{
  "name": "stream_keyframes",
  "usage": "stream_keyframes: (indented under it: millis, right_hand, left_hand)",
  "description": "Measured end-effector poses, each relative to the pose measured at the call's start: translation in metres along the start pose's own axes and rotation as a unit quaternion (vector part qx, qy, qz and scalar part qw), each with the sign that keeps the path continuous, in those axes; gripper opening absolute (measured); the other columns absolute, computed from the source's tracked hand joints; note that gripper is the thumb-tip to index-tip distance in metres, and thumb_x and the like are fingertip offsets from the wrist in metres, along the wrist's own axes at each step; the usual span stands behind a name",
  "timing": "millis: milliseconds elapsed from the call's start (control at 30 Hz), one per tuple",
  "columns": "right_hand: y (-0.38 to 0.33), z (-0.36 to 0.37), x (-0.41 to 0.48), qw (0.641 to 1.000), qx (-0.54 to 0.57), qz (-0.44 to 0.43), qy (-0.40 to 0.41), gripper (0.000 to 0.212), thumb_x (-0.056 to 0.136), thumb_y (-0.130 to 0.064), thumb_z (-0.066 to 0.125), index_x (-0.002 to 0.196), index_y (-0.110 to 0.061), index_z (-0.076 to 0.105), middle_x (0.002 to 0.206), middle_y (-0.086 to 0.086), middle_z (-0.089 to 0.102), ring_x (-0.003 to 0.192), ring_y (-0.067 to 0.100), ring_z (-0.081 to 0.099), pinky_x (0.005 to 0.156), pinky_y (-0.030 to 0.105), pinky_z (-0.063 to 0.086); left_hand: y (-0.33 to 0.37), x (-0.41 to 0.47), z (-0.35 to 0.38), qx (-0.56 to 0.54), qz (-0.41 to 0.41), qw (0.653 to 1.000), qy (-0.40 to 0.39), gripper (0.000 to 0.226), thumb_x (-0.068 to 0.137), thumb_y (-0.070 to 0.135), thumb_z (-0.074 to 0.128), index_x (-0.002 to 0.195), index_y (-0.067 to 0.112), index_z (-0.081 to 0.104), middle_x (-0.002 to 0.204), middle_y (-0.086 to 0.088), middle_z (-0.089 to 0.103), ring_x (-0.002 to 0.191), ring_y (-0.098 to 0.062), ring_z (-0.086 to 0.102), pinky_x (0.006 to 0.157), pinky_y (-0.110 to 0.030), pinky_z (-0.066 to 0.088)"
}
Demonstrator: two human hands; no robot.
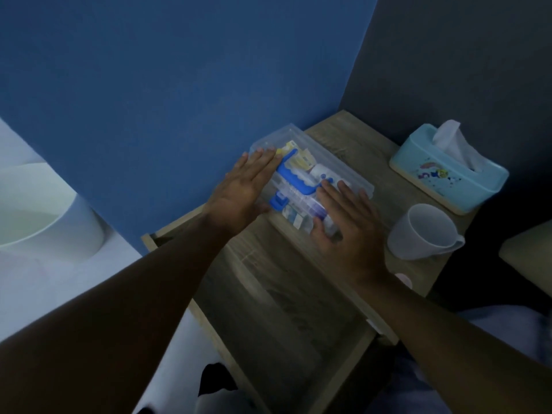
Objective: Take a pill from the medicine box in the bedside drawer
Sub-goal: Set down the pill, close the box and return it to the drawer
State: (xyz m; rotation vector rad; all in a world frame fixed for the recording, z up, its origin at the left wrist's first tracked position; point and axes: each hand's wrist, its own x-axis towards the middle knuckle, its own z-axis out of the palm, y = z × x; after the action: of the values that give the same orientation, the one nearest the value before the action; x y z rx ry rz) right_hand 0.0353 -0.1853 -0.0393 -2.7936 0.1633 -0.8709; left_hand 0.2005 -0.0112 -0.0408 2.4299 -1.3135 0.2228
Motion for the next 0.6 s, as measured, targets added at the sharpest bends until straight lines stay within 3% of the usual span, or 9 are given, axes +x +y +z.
stream_keyframes:
  millis: [233, 467, 600]
  right_hand:
    - [-0.001, 0.001, -0.001, 1.000, 0.015, 0.004, 0.005, 0.041, 0.092, -0.022, 0.066, 0.131, -0.010, 0.063, 0.142, 0.006, 0.059, 0.139, 0.020, 0.048, 0.120, 0.043, 0.030]
    - [0.000, 0.000, -0.001, 1.000, 0.014, -0.003, 0.000, 0.043, 0.092, -0.022, 0.066, 0.132, -0.008, 0.063, 0.143, 0.007, 0.058, 0.140, 0.021, 0.048, 0.117, 0.049, 0.034]
    - [0.002, -0.001, -0.002, 1.000, 0.014, -0.010, -0.021, 0.047, 0.092, -0.025, 0.064, 0.136, -0.009, 0.059, 0.146, 0.007, 0.056, 0.141, 0.020, 0.045, 0.117, 0.050, 0.033]
  left_hand:
    - [-0.001, 0.008, -0.013, 0.013, 0.024, 0.999, 0.029, 0.069, 0.087, 0.039, 0.062, 0.144, 0.004, 0.044, 0.151, -0.016, 0.043, 0.144, -0.031, 0.035, 0.123, -0.043, 0.014]
    - [-0.001, 0.016, -0.007, 0.031, 0.000, 0.999, 0.016, 0.069, 0.085, 0.045, 0.057, 0.139, 0.003, 0.050, 0.146, -0.014, 0.051, 0.141, -0.031, 0.041, 0.122, -0.045, 0.015]
    - [0.000, 0.013, -0.004, 0.004, -0.027, 1.000, 0.013, 0.072, 0.085, 0.046, 0.057, 0.145, 0.008, 0.043, 0.154, -0.010, 0.040, 0.147, -0.025, 0.030, 0.123, -0.039, 0.010]
